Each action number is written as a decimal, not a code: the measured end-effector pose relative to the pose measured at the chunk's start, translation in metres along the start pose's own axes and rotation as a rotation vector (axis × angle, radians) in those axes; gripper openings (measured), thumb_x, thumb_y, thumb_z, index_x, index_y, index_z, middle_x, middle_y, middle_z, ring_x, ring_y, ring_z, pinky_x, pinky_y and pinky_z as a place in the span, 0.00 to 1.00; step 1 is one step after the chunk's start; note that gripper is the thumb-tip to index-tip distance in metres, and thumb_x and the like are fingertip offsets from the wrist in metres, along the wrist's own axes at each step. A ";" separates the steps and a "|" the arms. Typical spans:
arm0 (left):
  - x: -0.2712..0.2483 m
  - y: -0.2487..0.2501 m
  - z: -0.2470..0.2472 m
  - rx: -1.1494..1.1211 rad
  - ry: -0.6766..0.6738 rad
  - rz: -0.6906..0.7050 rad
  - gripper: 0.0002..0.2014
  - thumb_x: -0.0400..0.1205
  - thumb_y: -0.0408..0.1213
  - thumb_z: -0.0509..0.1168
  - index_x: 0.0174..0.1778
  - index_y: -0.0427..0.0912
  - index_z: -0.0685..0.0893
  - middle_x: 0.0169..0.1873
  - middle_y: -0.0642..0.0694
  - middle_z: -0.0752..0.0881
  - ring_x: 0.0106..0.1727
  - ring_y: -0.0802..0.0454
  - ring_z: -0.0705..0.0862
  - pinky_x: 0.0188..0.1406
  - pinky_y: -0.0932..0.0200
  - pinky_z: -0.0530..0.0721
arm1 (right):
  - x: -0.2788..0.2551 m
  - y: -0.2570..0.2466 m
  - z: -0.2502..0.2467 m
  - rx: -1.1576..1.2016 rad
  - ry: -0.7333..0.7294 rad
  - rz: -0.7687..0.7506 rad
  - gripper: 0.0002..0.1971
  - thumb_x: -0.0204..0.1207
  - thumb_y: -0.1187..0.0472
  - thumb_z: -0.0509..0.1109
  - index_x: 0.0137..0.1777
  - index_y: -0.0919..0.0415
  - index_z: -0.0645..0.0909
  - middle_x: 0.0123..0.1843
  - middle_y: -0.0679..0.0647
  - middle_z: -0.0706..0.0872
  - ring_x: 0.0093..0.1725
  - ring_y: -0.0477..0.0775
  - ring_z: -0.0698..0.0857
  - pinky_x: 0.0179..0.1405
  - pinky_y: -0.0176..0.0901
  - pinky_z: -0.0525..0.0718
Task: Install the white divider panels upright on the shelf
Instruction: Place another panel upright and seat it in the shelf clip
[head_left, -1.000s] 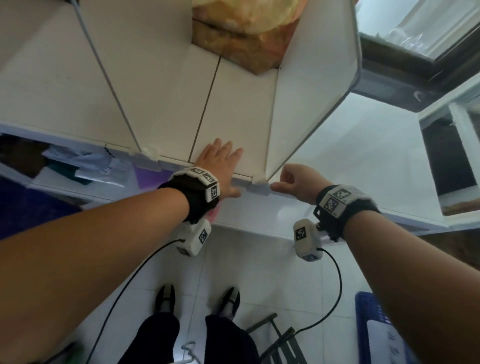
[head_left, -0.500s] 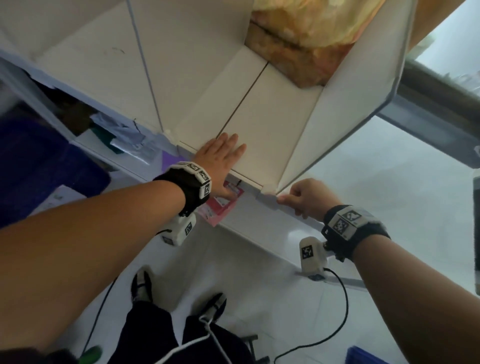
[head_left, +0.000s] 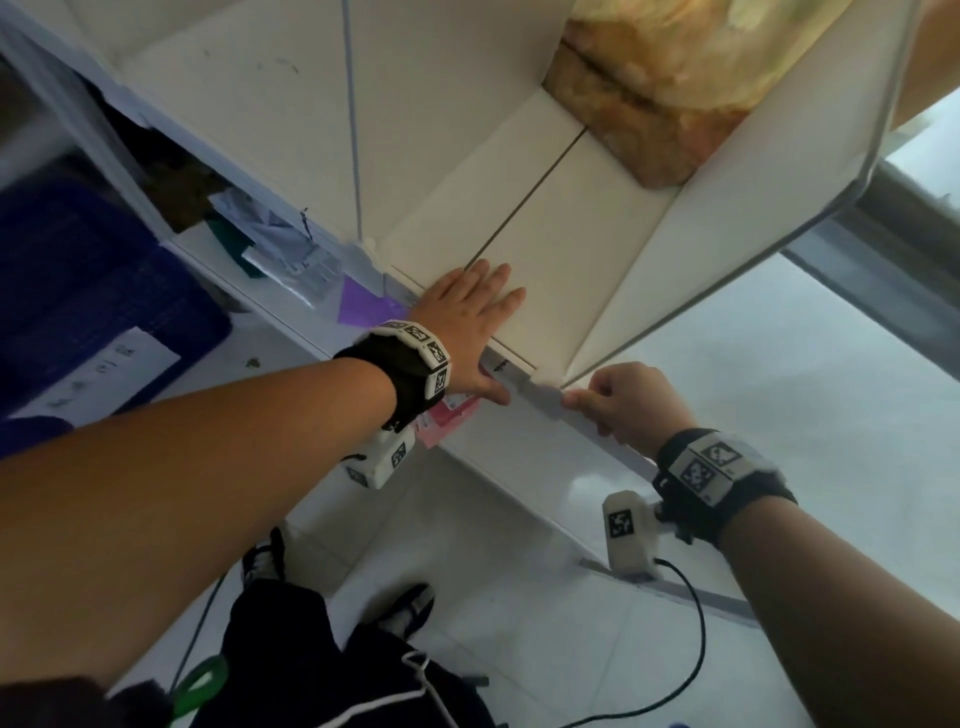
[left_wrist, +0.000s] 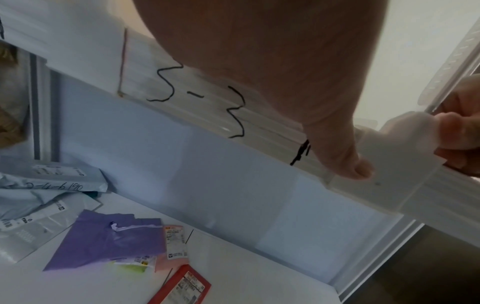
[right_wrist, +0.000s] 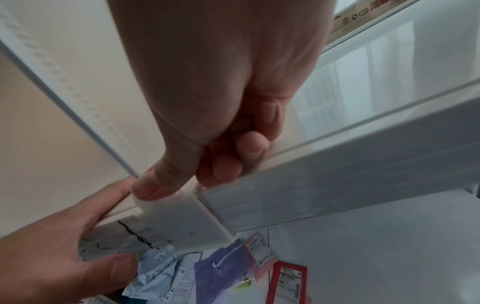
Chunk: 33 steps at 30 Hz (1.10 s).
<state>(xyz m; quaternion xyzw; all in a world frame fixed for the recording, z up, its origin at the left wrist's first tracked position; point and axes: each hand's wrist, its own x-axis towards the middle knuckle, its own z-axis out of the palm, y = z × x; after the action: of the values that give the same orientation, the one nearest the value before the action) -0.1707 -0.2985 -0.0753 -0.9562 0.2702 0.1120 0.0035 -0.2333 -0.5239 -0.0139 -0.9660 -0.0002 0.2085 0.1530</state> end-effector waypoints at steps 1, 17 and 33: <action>0.000 0.000 -0.001 -0.005 0.001 0.000 0.63 0.64 0.83 0.53 0.85 0.49 0.35 0.84 0.43 0.33 0.85 0.41 0.35 0.83 0.43 0.40 | 0.001 -0.001 0.000 -0.008 0.008 -0.009 0.26 0.72 0.35 0.69 0.34 0.61 0.83 0.26 0.51 0.88 0.24 0.46 0.82 0.30 0.37 0.80; 0.001 0.001 0.005 0.006 0.061 -0.017 0.58 0.69 0.80 0.52 0.85 0.48 0.36 0.85 0.41 0.36 0.85 0.39 0.37 0.83 0.42 0.42 | 0.011 -0.018 -0.005 0.017 -0.042 -0.026 0.21 0.73 0.40 0.71 0.31 0.58 0.80 0.26 0.49 0.87 0.22 0.44 0.79 0.29 0.35 0.79; 0.001 0.001 0.007 -0.015 0.100 -0.030 0.53 0.72 0.77 0.52 0.86 0.49 0.41 0.86 0.42 0.41 0.85 0.39 0.41 0.82 0.43 0.43 | 0.011 -0.023 -0.002 0.016 -0.032 0.000 0.25 0.72 0.35 0.69 0.30 0.58 0.80 0.23 0.51 0.86 0.16 0.42 0.79 0.24 0.32 0.75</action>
<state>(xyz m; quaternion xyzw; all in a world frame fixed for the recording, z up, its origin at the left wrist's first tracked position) -0.1719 -0.2992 -0.0823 -0.9646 0.2548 0.0660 -0.0153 -0.2209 -0.5013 -0.0102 -0.9613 -0.0010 0.2239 0.1605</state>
